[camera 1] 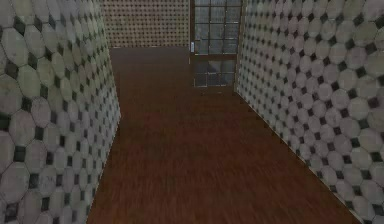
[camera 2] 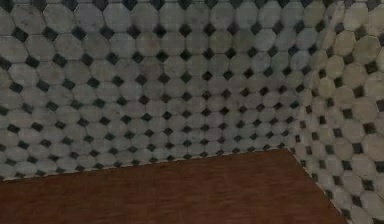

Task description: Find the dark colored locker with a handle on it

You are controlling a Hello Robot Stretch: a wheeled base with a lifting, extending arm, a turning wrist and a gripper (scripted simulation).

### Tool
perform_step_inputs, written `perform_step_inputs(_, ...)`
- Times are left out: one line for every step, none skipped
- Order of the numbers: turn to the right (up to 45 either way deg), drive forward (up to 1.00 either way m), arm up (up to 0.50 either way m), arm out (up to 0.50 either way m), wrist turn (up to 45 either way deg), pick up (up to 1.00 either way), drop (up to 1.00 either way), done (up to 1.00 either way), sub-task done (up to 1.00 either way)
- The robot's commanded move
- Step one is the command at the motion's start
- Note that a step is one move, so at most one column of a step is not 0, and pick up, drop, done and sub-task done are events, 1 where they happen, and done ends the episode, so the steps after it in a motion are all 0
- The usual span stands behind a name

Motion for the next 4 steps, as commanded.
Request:
perform_step_inputs(-3.0, 0.0, 0.0, 0.0, 0.0, 0.0, 0.0, 0.0, 0.0)
perform_step_inputs(0.0, 0.7, 0.0, 0.0, 0.0, 0.0, 0.0, 0.0, 0.0)
perform_step_inputs(-6.0, 0.0, 0.0, 0.0, 0.0, 0.0, 0.0, 0.0, 0.0)
perform_step_inputs(0.0, 1.0, 0.0, 0.0, 0.0, 0.0, 0.0, 0.0, 0.0)
